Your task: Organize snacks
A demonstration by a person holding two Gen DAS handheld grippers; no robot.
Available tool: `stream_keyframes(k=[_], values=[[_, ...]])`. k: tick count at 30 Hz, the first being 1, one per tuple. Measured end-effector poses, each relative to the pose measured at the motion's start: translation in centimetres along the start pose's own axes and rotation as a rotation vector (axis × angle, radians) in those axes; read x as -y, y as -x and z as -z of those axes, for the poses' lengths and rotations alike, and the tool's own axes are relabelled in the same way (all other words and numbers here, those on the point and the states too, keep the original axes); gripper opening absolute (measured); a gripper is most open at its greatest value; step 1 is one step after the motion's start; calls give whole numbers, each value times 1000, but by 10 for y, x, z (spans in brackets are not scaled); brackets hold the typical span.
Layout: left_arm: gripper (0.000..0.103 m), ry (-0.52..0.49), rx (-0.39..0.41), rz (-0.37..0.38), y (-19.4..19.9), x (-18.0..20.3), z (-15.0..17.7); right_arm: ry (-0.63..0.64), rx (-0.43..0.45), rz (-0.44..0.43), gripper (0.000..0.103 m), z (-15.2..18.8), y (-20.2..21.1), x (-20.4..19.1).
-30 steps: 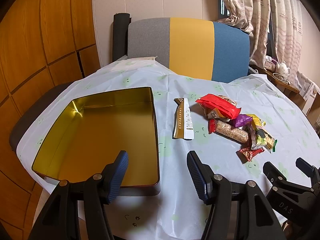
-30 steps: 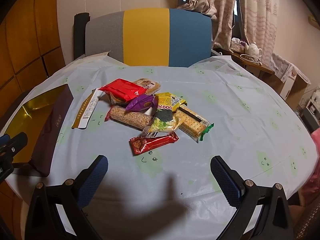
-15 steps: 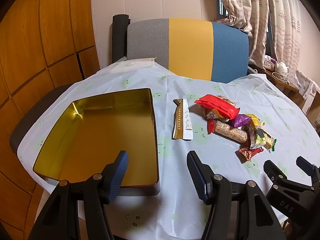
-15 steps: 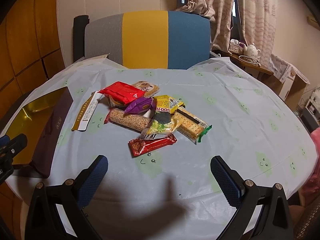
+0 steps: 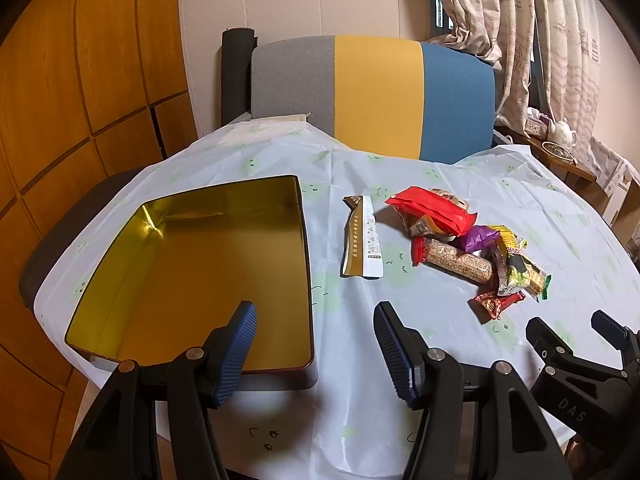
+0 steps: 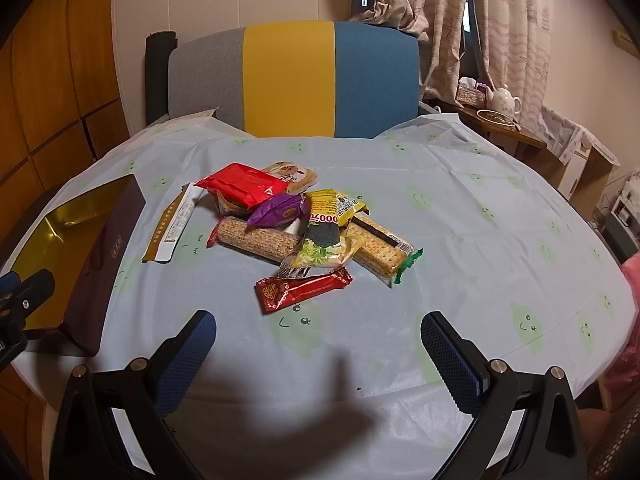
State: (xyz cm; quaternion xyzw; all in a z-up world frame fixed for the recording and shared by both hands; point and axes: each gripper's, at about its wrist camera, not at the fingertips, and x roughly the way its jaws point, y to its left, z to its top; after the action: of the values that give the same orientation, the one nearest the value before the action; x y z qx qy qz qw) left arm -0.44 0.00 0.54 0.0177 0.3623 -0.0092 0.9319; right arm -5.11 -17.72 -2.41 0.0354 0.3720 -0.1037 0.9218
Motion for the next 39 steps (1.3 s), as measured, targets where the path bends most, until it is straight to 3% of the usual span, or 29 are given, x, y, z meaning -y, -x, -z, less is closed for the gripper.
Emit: stream_keyframes(k=[23,30,34,37,39], values=[[62,-15,-30,46,-6,6,2,-18,-20,-6,103,2,-7,6],[62,16,-93,236,-13,8,0,-29,-26,-8,103,2,-10,9],[62,-20,-135,265,-21,16,-8,-32,-39,-13,103,2,-14,10],[62,-8,-164,355,-31,9,-25,-34,-45,-16,103,3,-16,11],[61,-34,-185,317,-41,9,-40,-39,-46,-19,103,3,-17,13]])
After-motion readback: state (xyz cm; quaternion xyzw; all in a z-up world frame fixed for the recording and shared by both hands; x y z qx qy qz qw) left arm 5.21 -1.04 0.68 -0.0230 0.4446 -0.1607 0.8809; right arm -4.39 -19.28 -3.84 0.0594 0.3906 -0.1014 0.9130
